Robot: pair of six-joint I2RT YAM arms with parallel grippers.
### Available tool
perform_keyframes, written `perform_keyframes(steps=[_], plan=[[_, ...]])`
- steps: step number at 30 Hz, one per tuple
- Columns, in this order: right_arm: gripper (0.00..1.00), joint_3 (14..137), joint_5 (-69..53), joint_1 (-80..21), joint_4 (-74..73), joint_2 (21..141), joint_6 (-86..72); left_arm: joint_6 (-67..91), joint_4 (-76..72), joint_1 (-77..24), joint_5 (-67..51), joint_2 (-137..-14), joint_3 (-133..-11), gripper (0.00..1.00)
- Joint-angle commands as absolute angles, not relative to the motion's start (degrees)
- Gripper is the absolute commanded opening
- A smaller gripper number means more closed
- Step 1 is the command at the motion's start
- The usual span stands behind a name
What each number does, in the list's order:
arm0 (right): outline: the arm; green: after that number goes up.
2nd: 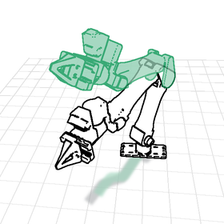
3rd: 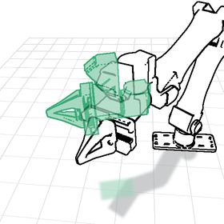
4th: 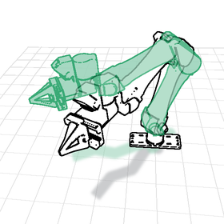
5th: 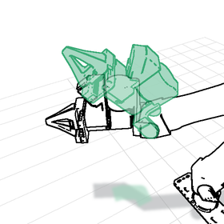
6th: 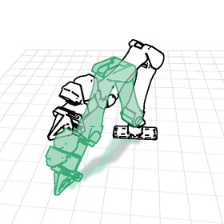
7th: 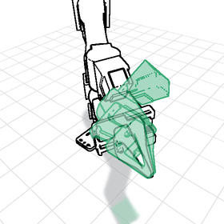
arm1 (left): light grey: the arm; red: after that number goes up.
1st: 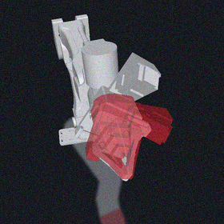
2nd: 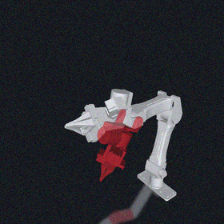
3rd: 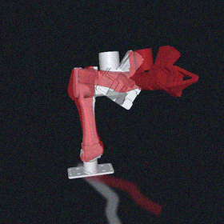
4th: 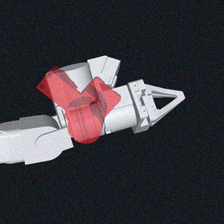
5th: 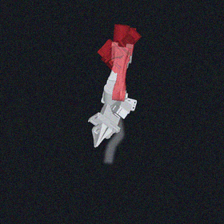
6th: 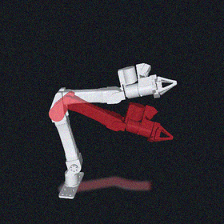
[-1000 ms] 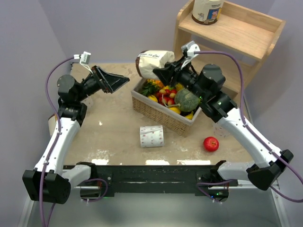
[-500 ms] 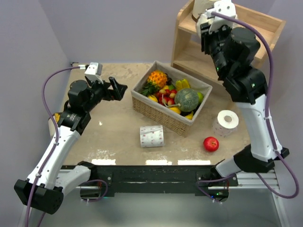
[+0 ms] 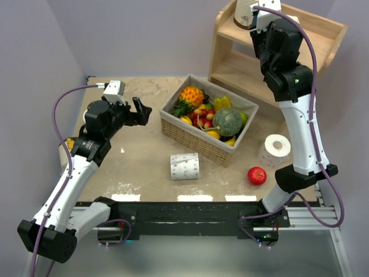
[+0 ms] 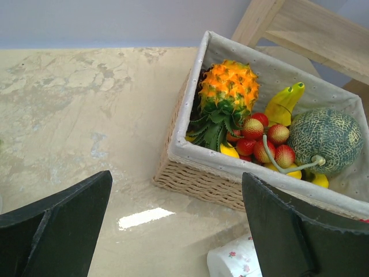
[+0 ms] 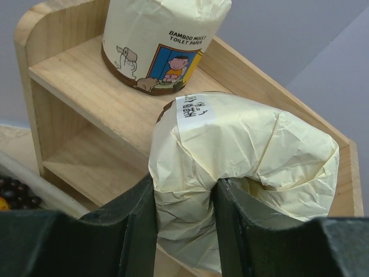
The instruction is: Place and organize the paper towels onto the shelf
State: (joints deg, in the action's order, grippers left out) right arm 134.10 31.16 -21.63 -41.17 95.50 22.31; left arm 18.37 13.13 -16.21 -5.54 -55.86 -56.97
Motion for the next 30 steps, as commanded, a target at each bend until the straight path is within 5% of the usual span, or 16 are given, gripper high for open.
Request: perform_keyframes(steps=[1, 14, 23, 30], plan=[[0.36, 136.05, 29.71, -18.90, -35.77, 96.15, 25.75, 17.23, 11.87, -16.35, -5.19, -55.11, -56.69, 1.00], [0.38, 142.03, 24.00, -14.77, -32.78, 101.07, 27.16, 17.14, 12.13, -16.35, -5.01, -55.02, -56.69, 1.00], [0.58, 145.55, 25.22, -13.62, -28.57, 104.33, 29.26, 17.14, 12.13, -16.35, -5.01, -55.02, -56.69, 1.00], [0.63, 145.28, 25.40, -12.83, -25.40, 104.32, 29.62, 17.05, 12.30, -16.35, -5.01, -55.28, -56.69, 1.00]])
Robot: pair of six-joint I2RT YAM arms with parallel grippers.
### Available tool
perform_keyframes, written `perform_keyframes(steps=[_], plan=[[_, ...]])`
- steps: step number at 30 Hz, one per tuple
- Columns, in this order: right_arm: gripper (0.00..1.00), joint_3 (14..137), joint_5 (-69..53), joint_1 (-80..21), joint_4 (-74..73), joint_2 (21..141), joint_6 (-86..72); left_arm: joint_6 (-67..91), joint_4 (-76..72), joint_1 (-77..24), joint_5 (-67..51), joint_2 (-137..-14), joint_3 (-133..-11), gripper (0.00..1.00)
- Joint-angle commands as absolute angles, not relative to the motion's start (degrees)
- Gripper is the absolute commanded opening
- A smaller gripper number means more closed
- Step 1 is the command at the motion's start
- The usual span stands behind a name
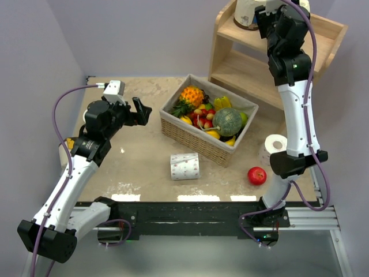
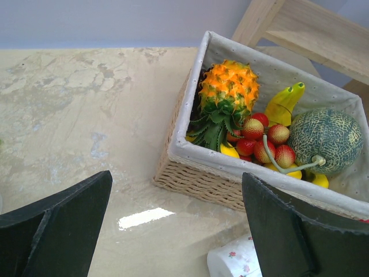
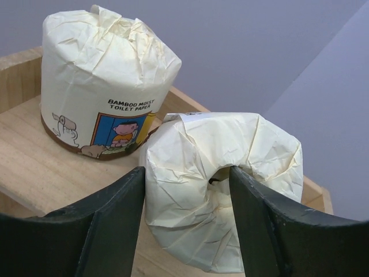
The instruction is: Place and organize the paper towels onto the shelf
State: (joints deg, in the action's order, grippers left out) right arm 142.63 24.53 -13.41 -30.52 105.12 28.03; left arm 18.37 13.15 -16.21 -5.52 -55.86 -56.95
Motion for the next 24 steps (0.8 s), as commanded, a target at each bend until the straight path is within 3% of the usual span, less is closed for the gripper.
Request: perform_keyframes(steps=[1, 6, 10, 16, 24], plan=[[0.63, 145.63, 25.31, -12.83, -25.40, 104.50, 29.71, 17.14, 12.22, -16.35, -4.75, -55.20, -56.69, 1.00], [0.66, 145.63, 25.22, -12.57, -24.87, 104.59, 30.15, 17.14, 12.39, -16.35, -4.66, -55.28, -56.69, 1.00], [0.77, 145.55, 25.40, -12.39, -24.17, 104.68, 30.59, 17.05, 12.22, -16.26, -4.66, -55.37, -56.78, 1.00], [0.85, 146.25, 25.23, -12.39, -23.47, 104.50, 29.27, 17.05, 12.39, -16.26, -4.57, -55.46, -56.86, 1.00], [0.88, 145.64, 23.65, -12.31, -25.40, 102.84, 27.08, 17.14, 12.83, -16.26, -2.21, -55.11, -56.95, 1.00]])
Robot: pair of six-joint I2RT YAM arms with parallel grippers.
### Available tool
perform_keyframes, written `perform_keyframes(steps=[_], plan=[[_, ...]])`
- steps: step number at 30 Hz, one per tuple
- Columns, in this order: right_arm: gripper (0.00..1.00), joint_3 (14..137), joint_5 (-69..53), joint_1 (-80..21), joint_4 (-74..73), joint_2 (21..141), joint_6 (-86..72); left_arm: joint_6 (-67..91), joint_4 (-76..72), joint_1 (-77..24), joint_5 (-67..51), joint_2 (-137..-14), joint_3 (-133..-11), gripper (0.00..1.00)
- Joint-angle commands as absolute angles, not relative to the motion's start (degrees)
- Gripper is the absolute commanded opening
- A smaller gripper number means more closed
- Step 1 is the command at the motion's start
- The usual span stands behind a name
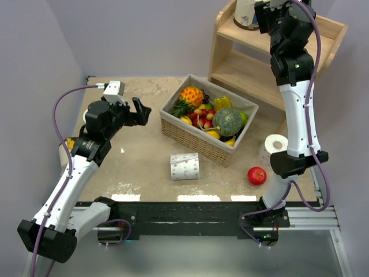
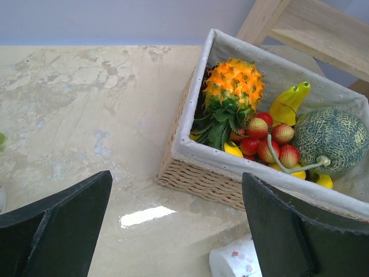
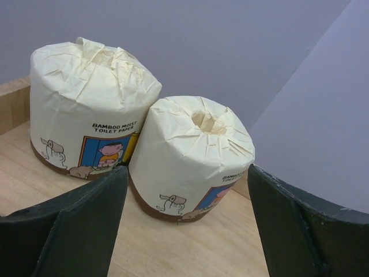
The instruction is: Place and organize the paper towels onto the shelf
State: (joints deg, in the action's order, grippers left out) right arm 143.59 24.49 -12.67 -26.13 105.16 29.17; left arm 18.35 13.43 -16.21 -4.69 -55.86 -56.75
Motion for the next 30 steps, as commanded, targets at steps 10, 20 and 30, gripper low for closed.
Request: perform_keyframes(steps=[10, 20, 30], plan=[[0.82, 118.33, 14.42, -18.78, -26.11, 83.25, 7.40, 22.75, 15.89, -16.26, 14.58, -54.58, -57.21, 1.00], [0.72, 85.89, 1.51, -24.61, -20.58, 65.58, -10.71, 33.73, 29.51, -14.77, 31.62, -56.59, -60.72, 1.00], [0.72, 74.00, -7.81, -24.70, -15.56, 61.00, -13.53, 46.23, 33.33, 7.71, 26.91, -57.05, -55.48, 0.96]])
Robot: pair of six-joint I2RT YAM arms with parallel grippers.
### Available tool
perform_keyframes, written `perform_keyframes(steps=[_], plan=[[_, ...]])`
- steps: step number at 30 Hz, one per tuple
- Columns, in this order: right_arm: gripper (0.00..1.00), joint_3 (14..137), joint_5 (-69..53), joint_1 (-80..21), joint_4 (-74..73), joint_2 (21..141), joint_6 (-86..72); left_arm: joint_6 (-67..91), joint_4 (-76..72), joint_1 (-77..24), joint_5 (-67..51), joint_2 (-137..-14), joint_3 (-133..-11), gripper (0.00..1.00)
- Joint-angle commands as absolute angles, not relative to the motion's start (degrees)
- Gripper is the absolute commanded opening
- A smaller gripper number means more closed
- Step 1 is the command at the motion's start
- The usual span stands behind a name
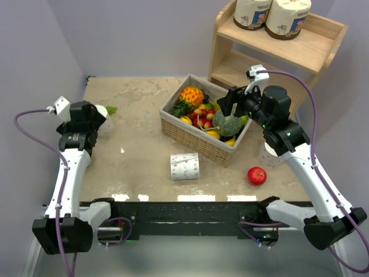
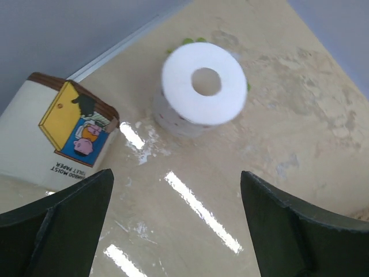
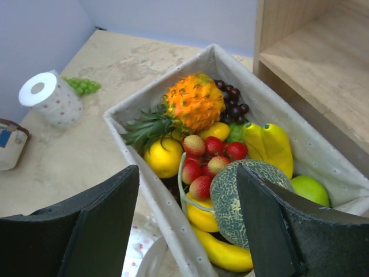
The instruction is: Place and organize the paper towels onto the shelf
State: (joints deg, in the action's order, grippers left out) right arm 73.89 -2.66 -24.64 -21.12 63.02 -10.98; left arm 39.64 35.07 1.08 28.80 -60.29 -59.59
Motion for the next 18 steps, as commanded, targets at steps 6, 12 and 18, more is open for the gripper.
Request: perform_keyframes(steps=[6, 12, 18], plan=[[0.72, 73.65, -11.16, -24.87, -14.68, 60.82, -14.94, 50.79, 30.67, 16.33, 22.33, -55.63, -48.79, 0.98], [0.73, 74.53, -11.51, -24.87, -14.77, 60.73, -15.12, 55.10, 29.10, 21.70, 22.40, -52.74, -41.23, 0.99], [0.74, 75.05, -10.46, -24.87, -15.46, 61.52, -14.15, 59.76, 24.26, 22.76, 26.79, -47.90, -34.99, 1.00]])
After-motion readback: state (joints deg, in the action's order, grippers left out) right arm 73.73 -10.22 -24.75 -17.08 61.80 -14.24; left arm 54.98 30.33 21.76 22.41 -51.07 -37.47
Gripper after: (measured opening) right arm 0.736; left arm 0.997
